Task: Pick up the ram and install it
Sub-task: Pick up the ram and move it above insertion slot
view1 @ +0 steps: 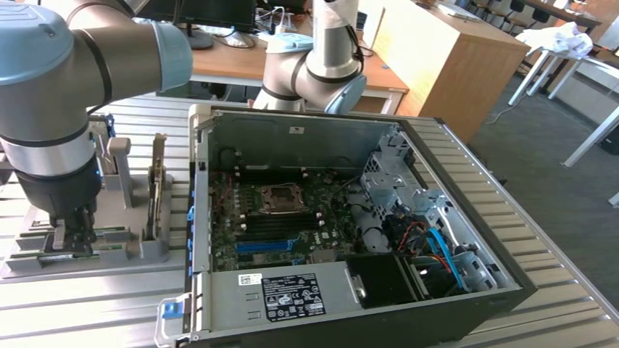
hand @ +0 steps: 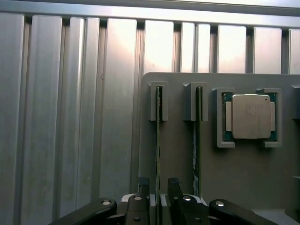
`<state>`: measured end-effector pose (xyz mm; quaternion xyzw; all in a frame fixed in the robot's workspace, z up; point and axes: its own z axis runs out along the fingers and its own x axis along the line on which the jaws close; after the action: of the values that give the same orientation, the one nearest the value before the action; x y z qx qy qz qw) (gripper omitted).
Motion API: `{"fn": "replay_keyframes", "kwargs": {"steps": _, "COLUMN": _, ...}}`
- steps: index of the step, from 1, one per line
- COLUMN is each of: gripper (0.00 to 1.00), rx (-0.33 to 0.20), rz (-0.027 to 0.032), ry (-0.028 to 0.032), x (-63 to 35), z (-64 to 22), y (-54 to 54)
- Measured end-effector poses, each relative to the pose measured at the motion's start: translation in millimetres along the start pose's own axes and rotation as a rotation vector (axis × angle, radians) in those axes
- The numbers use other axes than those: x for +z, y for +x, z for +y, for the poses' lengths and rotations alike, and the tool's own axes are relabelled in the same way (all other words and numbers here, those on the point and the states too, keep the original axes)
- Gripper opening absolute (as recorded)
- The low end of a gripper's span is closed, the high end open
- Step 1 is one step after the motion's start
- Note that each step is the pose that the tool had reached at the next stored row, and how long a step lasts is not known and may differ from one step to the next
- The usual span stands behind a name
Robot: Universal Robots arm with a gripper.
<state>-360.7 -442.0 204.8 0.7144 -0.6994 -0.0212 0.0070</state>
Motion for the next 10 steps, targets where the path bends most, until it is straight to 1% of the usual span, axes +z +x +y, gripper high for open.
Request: {"fn": "replay_keyframes", "kwargs": {"steps": 10, "gripper": 0.30, "rx": 0.000, "rz": 0.0000, "ry": 0.0000, "x": 1.6, "z": 0.0, "y": 0.0}}
